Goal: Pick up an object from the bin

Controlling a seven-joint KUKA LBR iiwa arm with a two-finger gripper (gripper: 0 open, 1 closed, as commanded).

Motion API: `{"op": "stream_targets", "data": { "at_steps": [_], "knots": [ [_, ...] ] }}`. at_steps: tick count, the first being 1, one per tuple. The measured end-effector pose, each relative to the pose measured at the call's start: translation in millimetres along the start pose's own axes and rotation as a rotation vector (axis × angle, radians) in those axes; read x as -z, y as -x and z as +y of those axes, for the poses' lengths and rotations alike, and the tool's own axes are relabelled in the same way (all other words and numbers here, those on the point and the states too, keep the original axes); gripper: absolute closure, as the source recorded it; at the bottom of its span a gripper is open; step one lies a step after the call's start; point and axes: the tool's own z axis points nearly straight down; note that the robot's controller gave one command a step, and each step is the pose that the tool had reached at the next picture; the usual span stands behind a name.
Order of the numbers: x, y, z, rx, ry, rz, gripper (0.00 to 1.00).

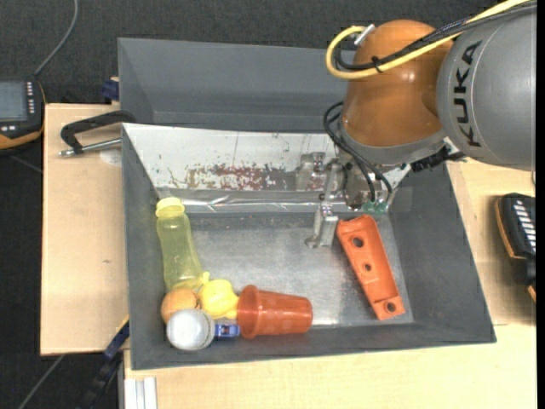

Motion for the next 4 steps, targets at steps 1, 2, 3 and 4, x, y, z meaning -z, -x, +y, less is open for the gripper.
{"op": "stream_targets", "data": {
  "at_steps": [1, 2, 3, 4],
  "knots": [
    [0.0, 0.0, 0.0, 0.000, 0.000, 0.000, 0.00],
    [-18.4, -40.7, -44.4, -0.034, 0.002, -0.003, 0.00],
    [7.1, -58.2, -80.3, -0.205, 0.000, -0.003, 0.00],
    [-23.7, -39.5, -100.6, -0.332, 0.003, -0.012, 0.00]
  ]
}}
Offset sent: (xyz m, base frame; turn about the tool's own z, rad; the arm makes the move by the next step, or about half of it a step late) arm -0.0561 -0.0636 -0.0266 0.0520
